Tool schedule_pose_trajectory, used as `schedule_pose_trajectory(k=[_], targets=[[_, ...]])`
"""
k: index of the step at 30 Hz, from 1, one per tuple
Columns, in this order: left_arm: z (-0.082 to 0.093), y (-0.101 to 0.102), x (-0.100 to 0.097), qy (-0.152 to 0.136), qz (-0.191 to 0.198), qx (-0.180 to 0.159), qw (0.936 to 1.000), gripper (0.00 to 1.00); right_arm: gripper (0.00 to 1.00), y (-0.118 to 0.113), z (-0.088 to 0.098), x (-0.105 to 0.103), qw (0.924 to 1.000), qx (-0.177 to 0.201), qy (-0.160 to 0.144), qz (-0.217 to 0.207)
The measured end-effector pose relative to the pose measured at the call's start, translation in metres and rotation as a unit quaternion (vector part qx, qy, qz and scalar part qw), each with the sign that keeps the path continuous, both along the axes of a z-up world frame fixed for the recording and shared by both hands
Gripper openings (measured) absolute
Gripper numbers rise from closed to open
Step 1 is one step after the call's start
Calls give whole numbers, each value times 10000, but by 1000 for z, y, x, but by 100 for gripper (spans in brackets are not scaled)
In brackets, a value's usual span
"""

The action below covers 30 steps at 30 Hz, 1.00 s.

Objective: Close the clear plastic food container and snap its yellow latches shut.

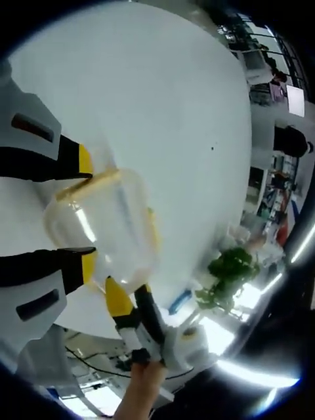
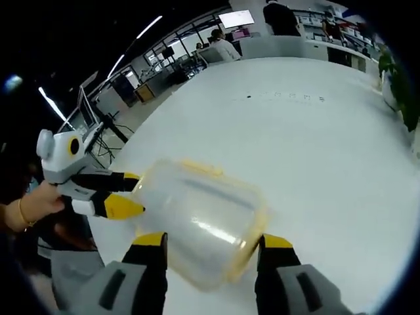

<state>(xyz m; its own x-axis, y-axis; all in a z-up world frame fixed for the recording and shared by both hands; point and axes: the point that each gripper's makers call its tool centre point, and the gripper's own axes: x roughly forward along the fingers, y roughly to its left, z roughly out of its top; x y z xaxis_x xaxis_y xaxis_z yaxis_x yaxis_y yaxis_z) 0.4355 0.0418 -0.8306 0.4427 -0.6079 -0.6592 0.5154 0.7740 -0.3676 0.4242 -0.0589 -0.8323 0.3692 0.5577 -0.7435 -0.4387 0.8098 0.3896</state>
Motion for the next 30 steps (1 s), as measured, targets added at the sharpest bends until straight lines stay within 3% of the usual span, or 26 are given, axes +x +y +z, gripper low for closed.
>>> schedule_pose_trajectory(k=[3,4,6,18,30], targets=[[-1,-2,0,1,22,23,10000,37,52,0,0,1,9999,-36,108,18],[0,0,0,8,40,46,10000,38,50,6,1,0,9997,161,102,123],[3,1,1,-7,70,35,10000,38,48,-1,1,7,9994,208,52,-286],[8,4,4,-90,93,59,9999,38,49,3,4,4,9995,154,-118,-239],[10,16,19,-217,340,15,9992,38,50,13,4,21,9991,133,-265,-308]])
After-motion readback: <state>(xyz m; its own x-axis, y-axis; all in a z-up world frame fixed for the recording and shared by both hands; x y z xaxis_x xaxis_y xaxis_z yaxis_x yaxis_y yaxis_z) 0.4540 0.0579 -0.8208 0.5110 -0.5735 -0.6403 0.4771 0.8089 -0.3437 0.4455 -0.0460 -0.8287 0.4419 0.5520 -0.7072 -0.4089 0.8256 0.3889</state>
